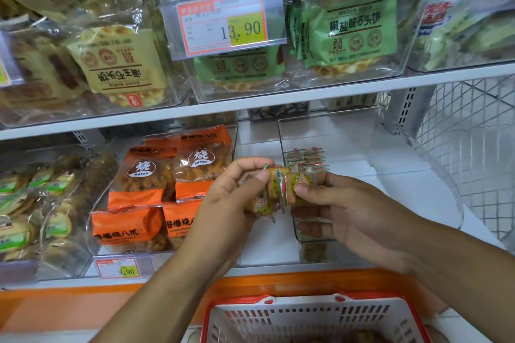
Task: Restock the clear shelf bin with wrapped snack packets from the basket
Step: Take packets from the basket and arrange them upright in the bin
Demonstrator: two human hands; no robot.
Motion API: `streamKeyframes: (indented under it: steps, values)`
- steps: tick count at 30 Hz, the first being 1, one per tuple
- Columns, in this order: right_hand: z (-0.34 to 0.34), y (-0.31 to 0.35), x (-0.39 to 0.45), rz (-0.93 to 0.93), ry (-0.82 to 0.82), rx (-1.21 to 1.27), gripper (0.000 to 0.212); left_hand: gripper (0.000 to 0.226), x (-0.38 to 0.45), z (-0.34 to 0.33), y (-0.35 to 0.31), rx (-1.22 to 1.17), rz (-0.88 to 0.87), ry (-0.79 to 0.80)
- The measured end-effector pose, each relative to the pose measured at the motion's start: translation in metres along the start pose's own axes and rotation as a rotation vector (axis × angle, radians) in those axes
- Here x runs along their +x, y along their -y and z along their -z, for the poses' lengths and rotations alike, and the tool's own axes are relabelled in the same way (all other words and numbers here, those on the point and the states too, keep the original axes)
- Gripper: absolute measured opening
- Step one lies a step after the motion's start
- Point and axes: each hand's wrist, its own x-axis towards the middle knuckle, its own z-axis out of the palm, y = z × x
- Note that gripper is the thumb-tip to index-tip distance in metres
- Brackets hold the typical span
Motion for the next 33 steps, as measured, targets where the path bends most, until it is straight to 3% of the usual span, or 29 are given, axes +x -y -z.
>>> streamKeyframes:
  steps: [7, 11, 20, 26, 33]
  values:
    - [0.011, 0.007, 0.001, 0.222, -0.045, -0.268, 0.039, 0.019, -0.001, 0.0, -0.002, 0.097, 0.113, -0.087]
    - [0.018, 0.01, -0.003, 0.205, 0.096, -0.434, 0.041, 0.026, -0.001, 0.001, -0.004, 0.129, 0.198, -0.047]
    - [0.018, 0.003, -0.002, 0.201, 0.149, -0.628, 0.044, 0.047, -0.007, -0.008, -0.004, 0.136, 0.309, -0.006]
    - [0.016, -0.002, 0.001, 0.283, 0.047, -0.585, 0.041, 0.051, -0.009, -0.007, -0.002, 0.209, 0.215, 0.097]
    - [0.006, -0.006, -0.001, 0.21, -0.007, -0.41, 0.02, 0.049, -0.005, -0.005, 0.009, 0.27, 0.019, 0.047]
